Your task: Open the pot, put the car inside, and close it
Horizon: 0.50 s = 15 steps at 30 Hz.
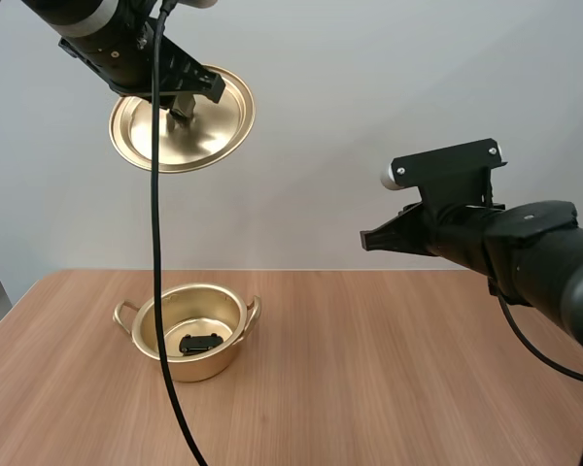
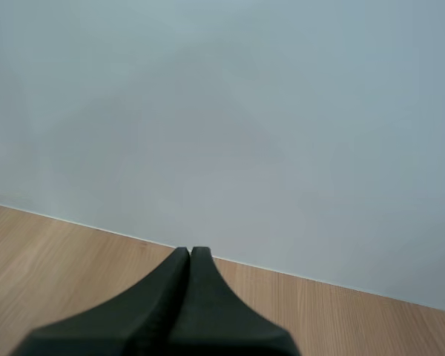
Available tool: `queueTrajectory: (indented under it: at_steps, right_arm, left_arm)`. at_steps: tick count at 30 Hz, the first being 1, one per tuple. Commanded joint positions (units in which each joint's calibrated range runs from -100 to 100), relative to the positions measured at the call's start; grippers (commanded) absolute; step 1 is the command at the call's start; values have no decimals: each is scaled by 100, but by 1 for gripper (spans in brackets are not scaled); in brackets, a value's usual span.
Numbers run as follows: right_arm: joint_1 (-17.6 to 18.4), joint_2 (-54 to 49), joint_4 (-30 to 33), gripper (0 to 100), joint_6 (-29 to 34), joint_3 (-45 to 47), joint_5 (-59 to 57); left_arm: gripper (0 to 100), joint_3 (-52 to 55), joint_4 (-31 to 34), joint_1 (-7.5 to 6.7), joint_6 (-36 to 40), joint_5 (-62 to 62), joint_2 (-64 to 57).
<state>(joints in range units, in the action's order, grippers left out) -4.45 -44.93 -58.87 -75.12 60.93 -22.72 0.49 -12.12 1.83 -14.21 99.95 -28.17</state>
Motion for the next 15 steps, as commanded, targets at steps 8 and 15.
queueTrajectory:
  at_steps: [8, 15]
  right_arm:
    - [-3, -2478, -4113, 0, -2488, 1377, -646]
    - [-3, -2480, -4113, 0, -2488, 1377, -369]
  left_arm:
    - [0, 906, -138, 2, 30, -956, -648]
    - [0, 2509, 112, 2, 16, -1704, -1105]
